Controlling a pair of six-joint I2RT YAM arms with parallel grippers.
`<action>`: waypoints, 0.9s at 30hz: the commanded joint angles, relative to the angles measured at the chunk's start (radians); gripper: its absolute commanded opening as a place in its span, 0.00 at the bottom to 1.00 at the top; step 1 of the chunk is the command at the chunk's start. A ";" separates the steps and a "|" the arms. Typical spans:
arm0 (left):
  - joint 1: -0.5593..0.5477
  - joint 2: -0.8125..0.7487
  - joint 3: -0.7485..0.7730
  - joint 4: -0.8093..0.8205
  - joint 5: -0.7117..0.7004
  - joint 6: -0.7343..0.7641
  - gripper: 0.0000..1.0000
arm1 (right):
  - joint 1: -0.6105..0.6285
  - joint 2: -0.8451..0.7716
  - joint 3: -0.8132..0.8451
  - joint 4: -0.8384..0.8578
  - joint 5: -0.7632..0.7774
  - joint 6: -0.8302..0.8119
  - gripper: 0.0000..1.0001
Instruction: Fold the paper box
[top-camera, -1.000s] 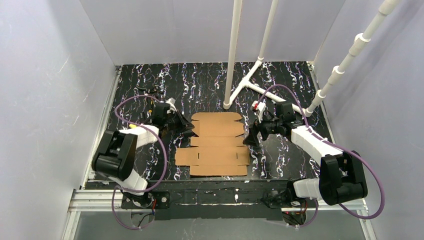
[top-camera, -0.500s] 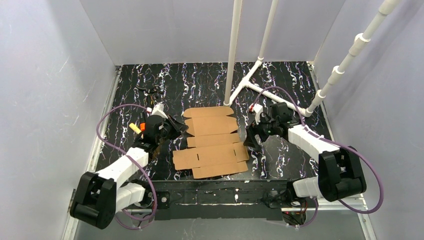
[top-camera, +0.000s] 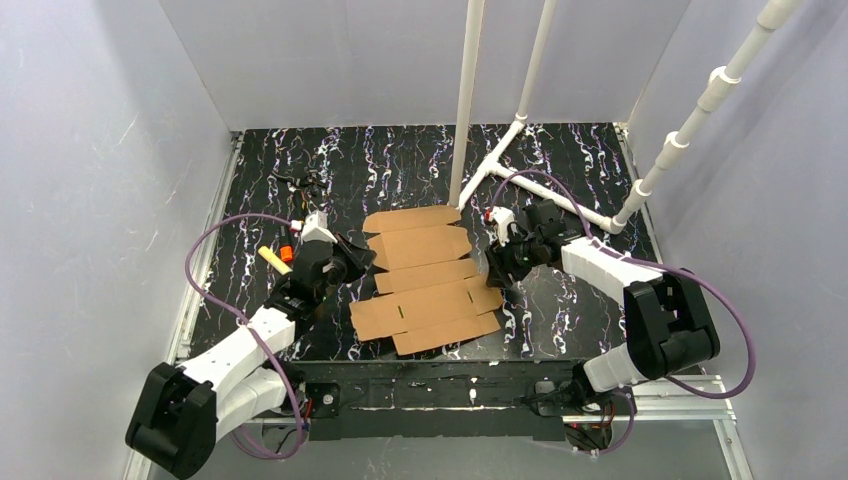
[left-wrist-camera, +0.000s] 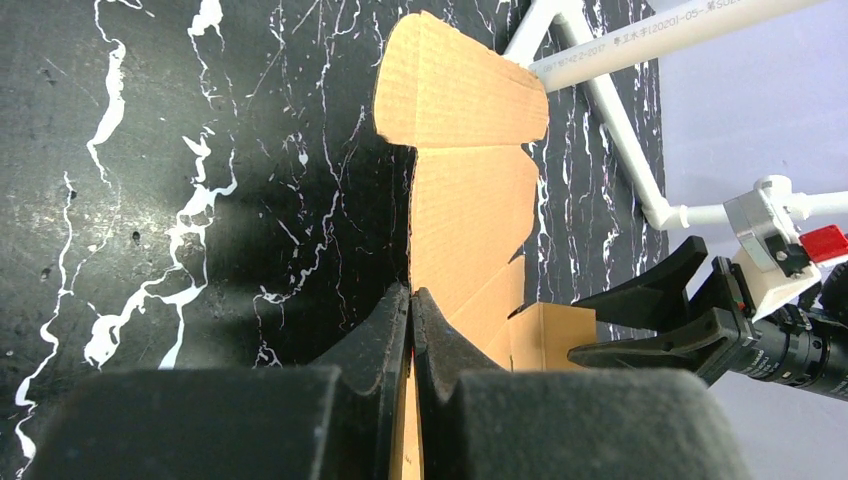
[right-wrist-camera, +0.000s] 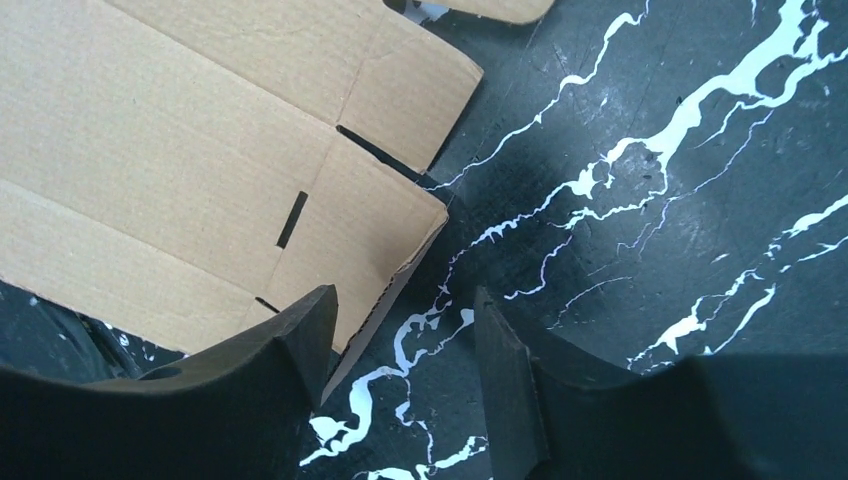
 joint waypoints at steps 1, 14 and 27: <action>-0.016 -0.052 -0.016 -0.005 -0.091 0.011 0.00 | 0.004 0.017 0.018 0.058 0.006 0.042 0.57; -0.038 -0.078 -0.025 0.037 -0.039 0.078 0.00 | -0.004 0.017 0.053 0.116 0.025 0.051 0.01; 0.146 -0.089 0.047 0.017 0.384 0.134 0.71 | -0.056 -0.121 0.060 0.027 0.024 -0.373 0.01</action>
